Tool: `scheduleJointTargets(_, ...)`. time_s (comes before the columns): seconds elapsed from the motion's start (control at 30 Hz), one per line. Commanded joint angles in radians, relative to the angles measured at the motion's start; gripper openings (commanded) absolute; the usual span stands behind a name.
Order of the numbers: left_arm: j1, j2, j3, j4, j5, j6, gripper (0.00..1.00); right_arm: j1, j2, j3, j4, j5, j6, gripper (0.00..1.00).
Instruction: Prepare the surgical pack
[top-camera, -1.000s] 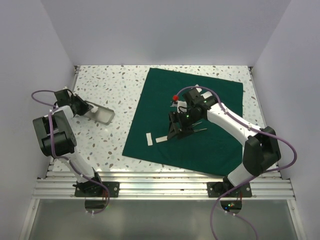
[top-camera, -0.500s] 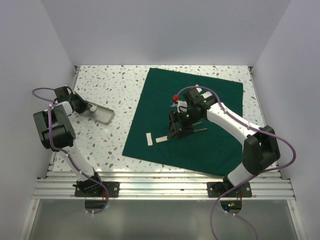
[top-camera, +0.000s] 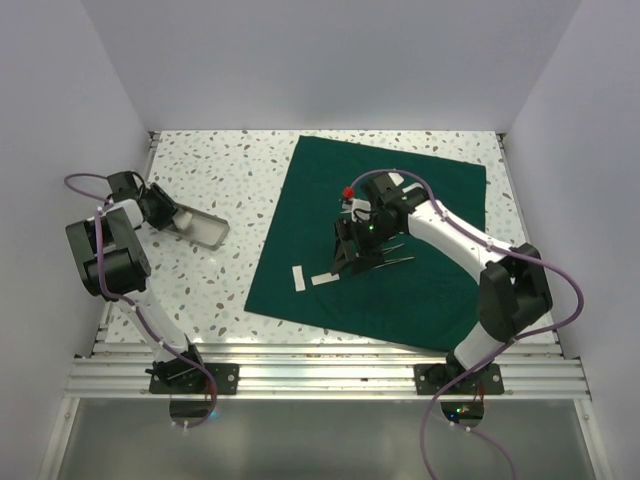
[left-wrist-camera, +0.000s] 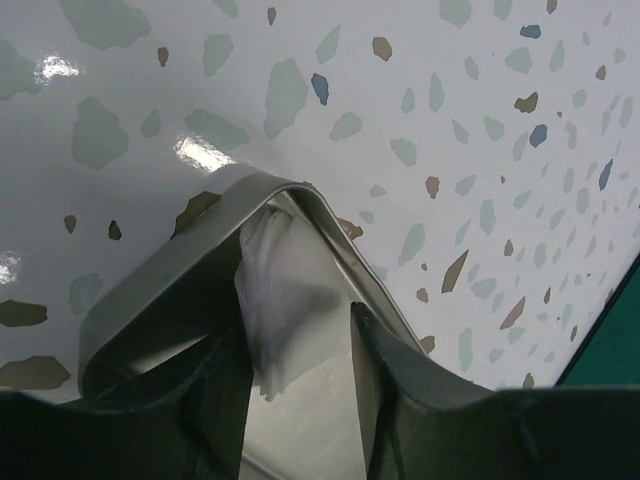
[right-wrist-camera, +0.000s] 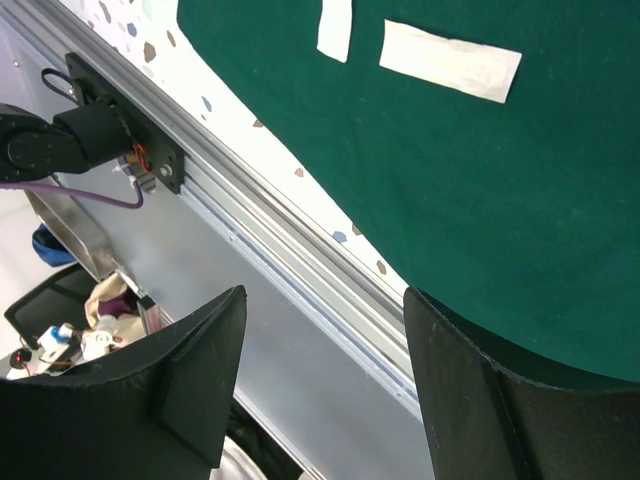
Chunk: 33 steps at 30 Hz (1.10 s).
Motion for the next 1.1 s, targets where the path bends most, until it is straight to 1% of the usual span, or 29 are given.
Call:
scheduleJointTargets(0.0, 0.008, -0.026, 0.026, -0.040, -0.016, 0.022, 0.48, -0.005, 0.015, 0.053, 0.007, -0.017, 0.000, 0.68)
scheduleJointTargets(0.13, 0.010, -0.031, 0.037, -0.077, 0.005, 0.015, 0.56, -0.005, 0.025, 0.067, 0.002, -0.022, -0.003, 0.68)
scheduleJointTargets(0.43, 0.010, -0.083, 0.037, -0.136, -0.016, -0.034, 0.64, -0.006, 0.033, 0.074, 0.002, -0.021, -0.001, 0.68)
scheduleJointTargets(0.67, 0.007, -0.109, 0.046, -0.165, -0.015, -0.053, 0.65, -0.009, 0.030, 0.085, 0.022, -0.019, 0.032, 0.68)
scheduleJointTargets(0.8, 0.008, -0.117, 0.072, -0.215, -0.035, -0.077, 0.63, -0.008, 0.019, 0.079, 0.025, -0.014, 0.043, 0.68)
scheduleJointTargets(0.87, 0.008, -0.121, 0.092, -0.279, -0.073, -0.097, 0.63, -0.008, 0.012, 0.070, 0.027, -0.013, 0.048, 0.68)
scheduleJointTargets(0.97, 0.008, -0.160, 0.086, -0.335, -0.142, -0.127, 0.64, -0.009, 0.007, 0.062, 0.030, -0.004, 0.052, 0.68)
scheduleJointTargets(1.07, 0.007, -0.212, 0.069, -0.356, -0.185, -0.148, 0.65, -0.011, 0.008, 0.065, 0.044, -0.002, 0.069, 0.69)
